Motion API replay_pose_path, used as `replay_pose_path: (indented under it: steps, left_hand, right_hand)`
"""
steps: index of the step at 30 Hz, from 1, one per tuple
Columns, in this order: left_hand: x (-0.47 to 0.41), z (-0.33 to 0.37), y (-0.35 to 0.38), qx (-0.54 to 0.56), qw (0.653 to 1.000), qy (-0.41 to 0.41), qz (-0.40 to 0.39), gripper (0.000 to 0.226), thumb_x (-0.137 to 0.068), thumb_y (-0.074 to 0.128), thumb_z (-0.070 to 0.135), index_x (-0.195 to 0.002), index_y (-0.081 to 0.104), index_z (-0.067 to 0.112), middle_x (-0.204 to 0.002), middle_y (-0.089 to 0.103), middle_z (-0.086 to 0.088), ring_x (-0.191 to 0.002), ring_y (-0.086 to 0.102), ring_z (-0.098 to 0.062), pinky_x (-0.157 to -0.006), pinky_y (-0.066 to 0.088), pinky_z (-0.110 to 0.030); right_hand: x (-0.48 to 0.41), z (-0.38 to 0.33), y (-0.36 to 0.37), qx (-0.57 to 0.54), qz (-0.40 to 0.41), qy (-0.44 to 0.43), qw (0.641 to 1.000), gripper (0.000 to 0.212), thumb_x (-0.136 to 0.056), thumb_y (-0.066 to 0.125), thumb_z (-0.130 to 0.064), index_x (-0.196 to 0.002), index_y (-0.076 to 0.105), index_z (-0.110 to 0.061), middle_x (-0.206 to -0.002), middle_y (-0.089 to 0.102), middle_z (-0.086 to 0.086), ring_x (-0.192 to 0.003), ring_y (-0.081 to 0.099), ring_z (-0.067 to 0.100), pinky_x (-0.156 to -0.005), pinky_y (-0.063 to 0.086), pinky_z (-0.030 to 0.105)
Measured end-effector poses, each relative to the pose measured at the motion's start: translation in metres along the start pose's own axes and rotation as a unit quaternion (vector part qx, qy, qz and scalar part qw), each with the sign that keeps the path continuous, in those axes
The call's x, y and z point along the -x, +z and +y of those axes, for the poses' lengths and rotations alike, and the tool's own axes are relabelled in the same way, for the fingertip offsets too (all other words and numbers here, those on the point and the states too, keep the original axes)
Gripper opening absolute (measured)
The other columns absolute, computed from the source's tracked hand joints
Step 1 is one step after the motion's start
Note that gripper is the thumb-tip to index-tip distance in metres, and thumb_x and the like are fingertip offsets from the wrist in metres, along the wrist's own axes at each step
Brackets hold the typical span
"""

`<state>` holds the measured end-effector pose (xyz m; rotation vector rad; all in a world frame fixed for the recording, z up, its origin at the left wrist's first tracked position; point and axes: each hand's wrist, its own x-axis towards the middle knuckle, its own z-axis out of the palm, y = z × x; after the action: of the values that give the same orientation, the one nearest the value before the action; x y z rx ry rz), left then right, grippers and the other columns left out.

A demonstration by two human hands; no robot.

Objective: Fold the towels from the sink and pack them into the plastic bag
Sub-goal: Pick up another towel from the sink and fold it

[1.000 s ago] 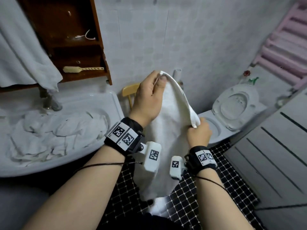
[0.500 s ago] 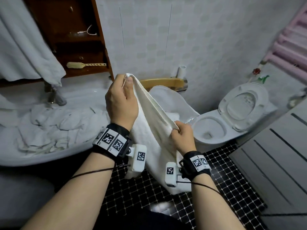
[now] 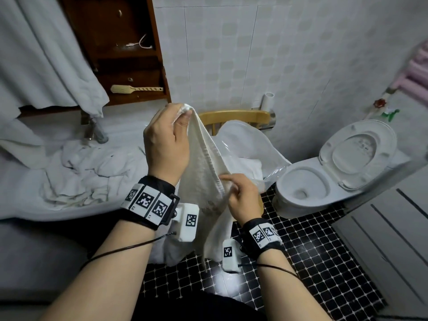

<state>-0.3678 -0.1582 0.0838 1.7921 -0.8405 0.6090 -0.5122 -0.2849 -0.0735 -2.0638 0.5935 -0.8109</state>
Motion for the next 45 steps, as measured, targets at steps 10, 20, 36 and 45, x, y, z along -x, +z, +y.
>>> replay_pose_path:
  steps: [10,20,36,45]
  left_hand:
    - [-0.020,-0.025,-0.029,-0.033,0.999,0.007,0.031,0.029,-0.111,0.056,0.029,-0.103,0.074,0.008,-0.091,0.065,0.006,-0.083,0.056,-0.008,-0.074,0.040,-0.015]
    - [-0.030,-0.051,-0.040,-0.038,0.997,-0.044,0.060,0.034,-0.112,0.051,0.031,-0.107,0.072,0.006,-0.097,0.072,-0.002,-0.091,0.064,-0.017,-0.081,0.044,-0.016]
    - [-0.030,-0.065,-0.024,-0.067,0.993,-0.080,0.052,0.039,-0.112,0.047,0.040,-0.108,0.072,0.011,-0.097,0.071,-0.004,-0.090,0.062,-0.017,-0.075,0.043,-0.026]
    - [-0.030,-0.078,-0.033,-0.094,0.987,-0.109,0.067,0.041,-0.113,0.044,0.042,-0.109,0.071,0.011,-0.100,0.072,-0.005,-0.090,0.062,-0.019,-0.073,0.038,-0.024]
  right_hand:
    - [-0.008,0.000,0.057,0.114,-0.297,0.064,0.946,0.035,-0.098,0.065,-0.043,-0.079,0.073,-0.015,-0.077,0.070,0.002,-0.076,0.064,0.022,-0.069,0.046,0.035]
    - [-0.009,0.006,0.059,0.016,-0.204,0.090,0.975,0.052,-0.096,0.047,-0.062,-0.066,0.049,-0.019,-0.065,0.054,0.000,-0.062,0.050,0.018,-0.065,0.043,0.040]
    - [-0.013,0.012,0.040,-0.014,-0.253,0.231,0.939,0.028,-0.089,0.060,-0.004,-0.064,0.072,-0.009,-0.048,0.059,-0.010,-0.045,0.050,0.001,-0.055,0.041,0.019]
    - [-0.010,0.018,0.048,-0.077,-0.030,0.284,0.955,0.014,-0.075,0.070,-0.004,-0.079,0.060,-0.014,-0.069,0.060,-0.001,-0.062,0.059,0.019,-0.063,0.053,0.037]
